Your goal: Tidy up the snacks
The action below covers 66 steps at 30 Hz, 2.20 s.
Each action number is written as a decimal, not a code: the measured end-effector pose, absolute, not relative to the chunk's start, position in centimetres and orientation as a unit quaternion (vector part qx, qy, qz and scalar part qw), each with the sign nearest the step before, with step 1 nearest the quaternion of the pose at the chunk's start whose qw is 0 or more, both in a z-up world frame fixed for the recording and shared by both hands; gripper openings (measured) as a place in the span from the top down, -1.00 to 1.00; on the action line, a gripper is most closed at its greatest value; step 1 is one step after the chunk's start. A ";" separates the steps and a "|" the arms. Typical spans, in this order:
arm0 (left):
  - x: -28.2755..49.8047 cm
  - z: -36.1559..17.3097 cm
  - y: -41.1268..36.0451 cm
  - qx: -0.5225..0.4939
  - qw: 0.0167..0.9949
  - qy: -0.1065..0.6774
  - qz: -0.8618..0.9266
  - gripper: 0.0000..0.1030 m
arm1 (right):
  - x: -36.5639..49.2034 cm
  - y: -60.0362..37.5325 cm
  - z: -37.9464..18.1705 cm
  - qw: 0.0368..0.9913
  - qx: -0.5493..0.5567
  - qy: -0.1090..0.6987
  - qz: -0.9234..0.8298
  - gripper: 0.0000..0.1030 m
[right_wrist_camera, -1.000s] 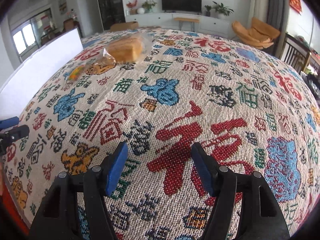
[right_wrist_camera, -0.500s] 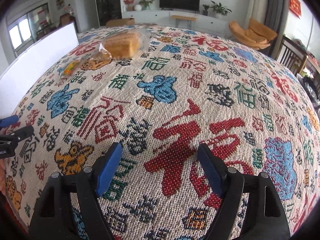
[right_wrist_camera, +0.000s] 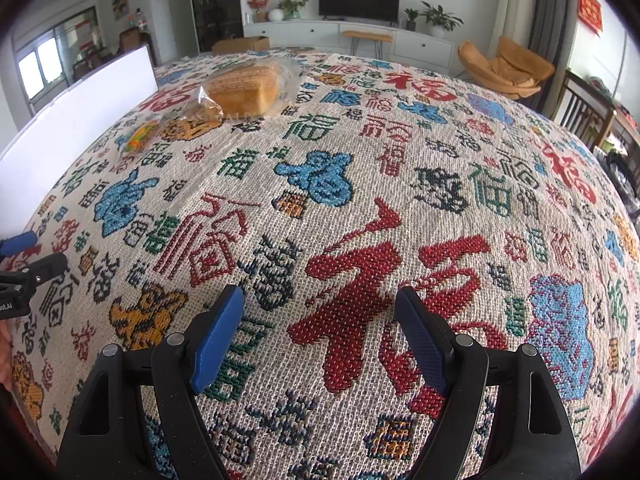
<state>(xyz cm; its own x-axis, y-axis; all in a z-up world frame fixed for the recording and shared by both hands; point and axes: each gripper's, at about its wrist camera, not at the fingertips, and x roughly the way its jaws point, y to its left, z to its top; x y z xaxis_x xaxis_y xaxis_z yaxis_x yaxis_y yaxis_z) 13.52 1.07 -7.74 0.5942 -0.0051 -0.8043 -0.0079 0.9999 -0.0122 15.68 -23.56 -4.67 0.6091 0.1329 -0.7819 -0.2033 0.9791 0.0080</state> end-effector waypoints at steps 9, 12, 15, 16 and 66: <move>13.6 -7.8 1.1 -0.008 0.893 0.450 0.000 -0.99 | 15.7 -23.6 -4.6 0.897 -0.037 0.432 0.090 -0.57; 13.5 -7.8 1.1 -0.009 0.893 0.450 0.000 -0.99 | 16.3 -23.1 -4.1 0.893 0.015 0.436 0.111 -0.59; 13.4 -7.7 1.1 -0.010 0.893 0.449 -0.001 -0.99 | 18.6 -19.4 -2.7 0.869 0.045 0.450 0.199 -0.59; 13.5 -7.7 1.1 -0.010 0.893 0.449 -0.001 -0.99 | 19.6 -17.6 -2.2 0.862 0.041 0.452 0.225 -0.59; 36.3 1.3 -7.6 -0.095 0.849 0.496 -0.155 -0.99 | 14.9 -25.2 -1.2 0.894 0.093 0.403 0.174 0.33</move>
<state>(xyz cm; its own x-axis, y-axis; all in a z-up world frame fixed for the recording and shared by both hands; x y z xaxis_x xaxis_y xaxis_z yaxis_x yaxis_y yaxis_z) 36.27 -7.60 1.33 0.4605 -0.3572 -0.8126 0.1680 0.9340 -0.3153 14.93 -25.16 -1.17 0.6148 0.3856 -0.6880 -0.2359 0.9223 0.3061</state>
